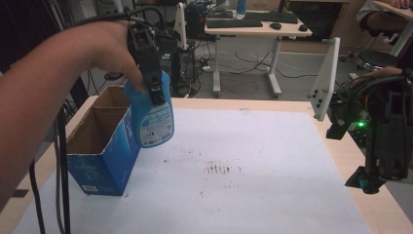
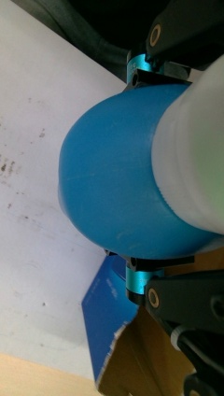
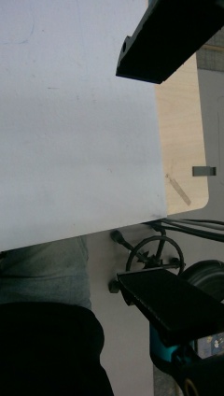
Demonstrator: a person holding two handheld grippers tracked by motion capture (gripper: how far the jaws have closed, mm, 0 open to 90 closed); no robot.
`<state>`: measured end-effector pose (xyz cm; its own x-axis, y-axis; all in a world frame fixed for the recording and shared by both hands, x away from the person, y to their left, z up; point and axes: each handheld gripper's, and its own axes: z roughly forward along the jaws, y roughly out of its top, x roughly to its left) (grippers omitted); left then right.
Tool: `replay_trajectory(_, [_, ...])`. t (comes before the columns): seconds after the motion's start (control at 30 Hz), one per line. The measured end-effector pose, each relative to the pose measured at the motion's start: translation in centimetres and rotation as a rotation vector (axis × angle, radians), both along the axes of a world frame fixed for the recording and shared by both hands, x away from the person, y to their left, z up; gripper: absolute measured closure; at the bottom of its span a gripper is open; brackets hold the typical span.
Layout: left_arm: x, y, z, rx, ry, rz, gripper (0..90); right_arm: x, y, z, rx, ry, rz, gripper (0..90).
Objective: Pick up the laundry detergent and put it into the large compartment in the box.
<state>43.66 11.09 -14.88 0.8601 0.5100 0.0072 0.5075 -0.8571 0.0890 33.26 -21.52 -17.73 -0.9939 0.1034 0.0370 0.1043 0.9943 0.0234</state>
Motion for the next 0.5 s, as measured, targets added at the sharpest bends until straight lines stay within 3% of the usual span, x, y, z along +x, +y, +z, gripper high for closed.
replay_trajectory(0.23, [0.0,2.5,2.1,-0.013,0.001,0.045,39.3,0.1,0.2,-0.1,-0.004,0.002,-0.007,2.6])
replay_trajectory(0.5, [0.0,5.4,3.1,-0.009,-0.014,0.113,39.3,0.3,0.7,0.0,-0.003,0.001,0.001,2.6])
